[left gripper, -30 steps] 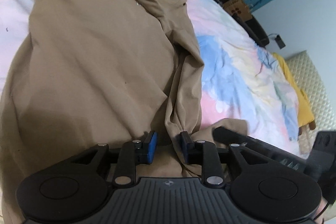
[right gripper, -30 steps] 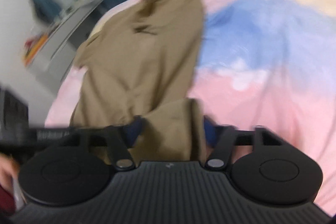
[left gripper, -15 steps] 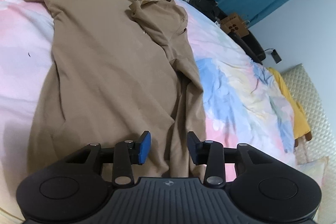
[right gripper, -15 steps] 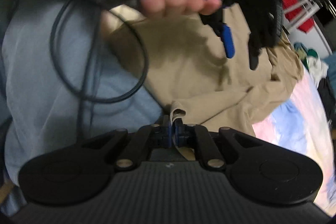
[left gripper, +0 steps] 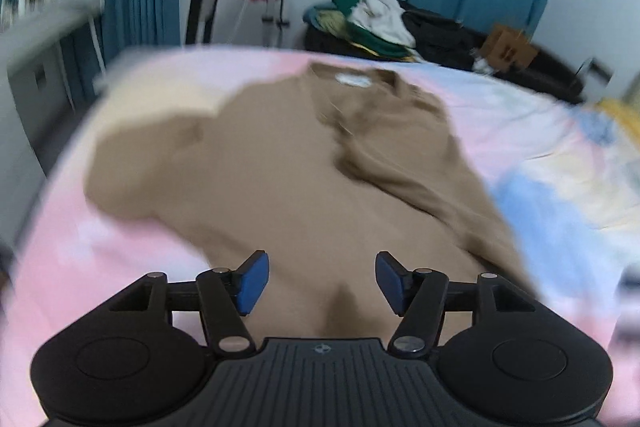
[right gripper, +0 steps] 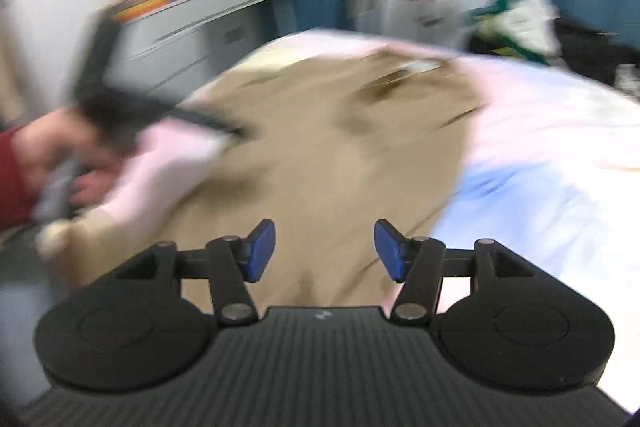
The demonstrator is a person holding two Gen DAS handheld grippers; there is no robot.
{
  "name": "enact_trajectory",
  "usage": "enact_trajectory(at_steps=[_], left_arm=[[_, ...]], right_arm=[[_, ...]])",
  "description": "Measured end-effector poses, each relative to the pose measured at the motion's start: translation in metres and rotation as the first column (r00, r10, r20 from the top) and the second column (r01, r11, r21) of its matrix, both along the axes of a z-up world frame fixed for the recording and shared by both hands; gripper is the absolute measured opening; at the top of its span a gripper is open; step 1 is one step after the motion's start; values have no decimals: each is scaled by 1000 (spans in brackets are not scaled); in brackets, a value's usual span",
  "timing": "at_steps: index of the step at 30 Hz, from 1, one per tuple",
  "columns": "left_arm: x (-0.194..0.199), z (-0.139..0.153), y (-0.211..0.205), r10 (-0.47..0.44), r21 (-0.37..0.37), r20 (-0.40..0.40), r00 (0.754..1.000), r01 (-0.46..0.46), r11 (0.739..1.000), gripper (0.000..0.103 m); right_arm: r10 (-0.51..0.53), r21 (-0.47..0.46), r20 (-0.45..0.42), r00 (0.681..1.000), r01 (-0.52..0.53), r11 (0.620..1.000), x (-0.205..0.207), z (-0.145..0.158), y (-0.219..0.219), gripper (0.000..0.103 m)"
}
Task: Fold clothes
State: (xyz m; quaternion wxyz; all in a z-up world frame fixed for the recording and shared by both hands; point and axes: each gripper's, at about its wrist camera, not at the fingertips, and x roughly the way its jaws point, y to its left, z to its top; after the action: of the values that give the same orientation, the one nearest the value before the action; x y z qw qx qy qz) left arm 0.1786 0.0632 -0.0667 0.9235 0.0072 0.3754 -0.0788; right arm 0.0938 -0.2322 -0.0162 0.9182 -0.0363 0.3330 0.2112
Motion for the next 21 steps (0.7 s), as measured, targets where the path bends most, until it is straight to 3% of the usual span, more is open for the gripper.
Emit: enact_trajectory(at_steps=[2, 4, 8, 13, 14, 16, 19, 20, 21], left_arm=[[33, -3, 4, -5, 100, 42, 999, 1, 995, 62], [72, -8, 11, 7, 132, 58, 998, -14, 991, 63], [150, -26, 25, 18, 119, 55, 998, -24, 993, 63], [234, -51, 29, -35, 87, 38, 999, 32, 996, 64], [251, -55, 30, -46, 81, 34, 998, 43, 996, 64], [277, -66, 28, -76, 77, 27, 997, 73, 994, 66], [297, -76, 23, -109, 78, 27, 994, 107, 991, 67], [301, -76, 22, -116, 76, 26, 993, 113, 991, 65], [303, -75, 22, -122, 75, 25, 992, 120, 990, 57]], right_arm=[[-92, 5, 10, 996, 92, 996, 48, -10, -12, 57], [-164, 41, 2, 986, 164, 986, 101, -23, -23, 57], [-278, 104, -13, 961, 277, 955, 202, -47, -37, 57], [-402, 204, -77, 912, 410, 889, 324, -86, -62, 59], [-407, 201, -82, 910, 415, 887, 343, -95, -64, 65], [-405, 194, -100, 909, 417, 888, 379, -113, -66, 67], [-358, 276, -141, 923, 384, 881, 399, -133, -69, 71], [-329, 309, -137, 934, 356, 882, 400, -133, -70, 71], [-300, 342, -131, 945, 328, 881, 401, -134, -71, 70]])
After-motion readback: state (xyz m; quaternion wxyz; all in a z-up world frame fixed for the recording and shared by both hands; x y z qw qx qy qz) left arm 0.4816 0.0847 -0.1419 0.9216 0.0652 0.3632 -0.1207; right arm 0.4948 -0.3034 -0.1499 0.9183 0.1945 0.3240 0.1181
